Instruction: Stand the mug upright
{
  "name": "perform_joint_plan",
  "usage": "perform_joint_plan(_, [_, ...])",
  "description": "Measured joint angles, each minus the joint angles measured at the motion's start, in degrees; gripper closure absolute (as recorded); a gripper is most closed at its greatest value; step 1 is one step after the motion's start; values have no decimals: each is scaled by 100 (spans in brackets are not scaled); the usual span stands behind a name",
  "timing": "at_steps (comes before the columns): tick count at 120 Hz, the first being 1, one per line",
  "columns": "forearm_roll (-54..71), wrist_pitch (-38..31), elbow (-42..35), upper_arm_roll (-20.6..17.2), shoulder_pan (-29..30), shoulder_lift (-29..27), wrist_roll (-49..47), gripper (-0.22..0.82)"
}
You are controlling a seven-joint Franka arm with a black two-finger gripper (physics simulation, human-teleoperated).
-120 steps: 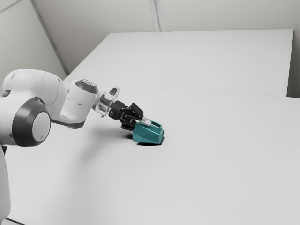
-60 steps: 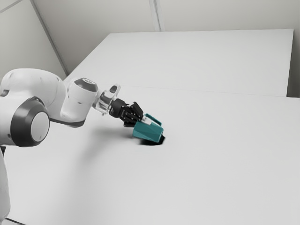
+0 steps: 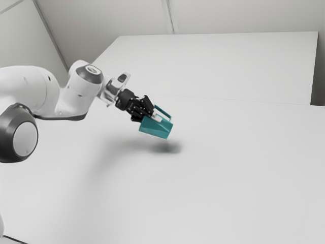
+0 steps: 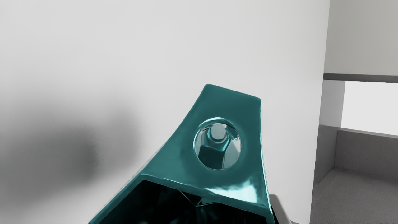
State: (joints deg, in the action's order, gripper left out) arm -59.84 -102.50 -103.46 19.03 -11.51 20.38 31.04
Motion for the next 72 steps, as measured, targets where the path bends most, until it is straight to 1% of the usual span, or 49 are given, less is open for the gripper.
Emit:
perform_joint_plan(10, [694, -200, 49, -16, -72, -214, -268, 78])
perform_joint_plan(20, [1470, -347, 239, -52, -137, -284, -582, 78])
perform_joint_plan(55, [3877, -1201, 372, -426, -314, -96, -1687, 78])
perform_joint_plan(72, [4891, -1457, 433, -554, -396, -76, -2287, 78])
